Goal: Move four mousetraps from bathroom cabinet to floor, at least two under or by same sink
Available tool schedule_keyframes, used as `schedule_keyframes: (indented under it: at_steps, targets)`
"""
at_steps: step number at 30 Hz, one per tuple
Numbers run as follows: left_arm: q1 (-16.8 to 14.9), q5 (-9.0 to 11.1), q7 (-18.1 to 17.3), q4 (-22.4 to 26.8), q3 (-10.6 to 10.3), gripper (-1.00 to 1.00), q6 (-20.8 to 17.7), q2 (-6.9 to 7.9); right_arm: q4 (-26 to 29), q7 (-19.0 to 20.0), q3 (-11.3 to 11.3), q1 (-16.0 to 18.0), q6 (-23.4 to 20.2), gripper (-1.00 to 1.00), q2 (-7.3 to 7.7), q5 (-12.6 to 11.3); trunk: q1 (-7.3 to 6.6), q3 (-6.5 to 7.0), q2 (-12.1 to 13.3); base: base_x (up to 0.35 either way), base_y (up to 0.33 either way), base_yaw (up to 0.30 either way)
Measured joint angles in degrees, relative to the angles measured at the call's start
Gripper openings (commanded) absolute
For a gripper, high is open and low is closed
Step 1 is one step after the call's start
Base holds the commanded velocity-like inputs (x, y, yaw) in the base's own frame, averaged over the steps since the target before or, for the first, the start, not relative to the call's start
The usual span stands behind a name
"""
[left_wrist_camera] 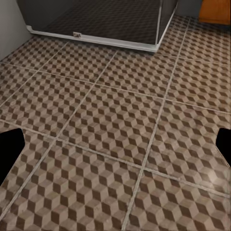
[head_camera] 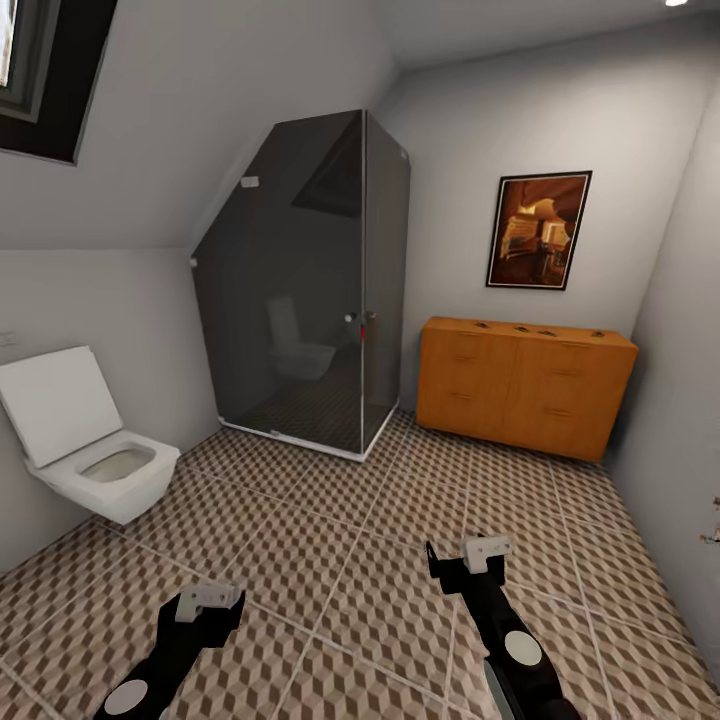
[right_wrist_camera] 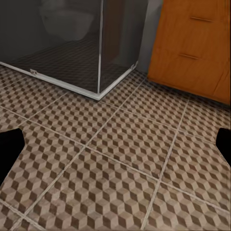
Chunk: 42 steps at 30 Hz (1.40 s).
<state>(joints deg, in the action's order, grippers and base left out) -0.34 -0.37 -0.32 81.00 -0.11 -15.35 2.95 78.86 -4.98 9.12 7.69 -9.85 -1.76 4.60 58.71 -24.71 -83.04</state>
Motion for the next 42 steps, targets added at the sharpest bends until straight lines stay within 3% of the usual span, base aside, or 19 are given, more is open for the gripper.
schedule_keyframes:
  at_steps: [42]
  targets:
    - [0.00, -0.07, 0.07, -0.07, -0.02, 1.00, -0.07, 0.02, 0.00, 0.00, 0.00, 0.04, 0.01, 1.00, 0.00, -0.04, -0.02, 2.10, 0.00, 0.223, 0.000, -0.239]
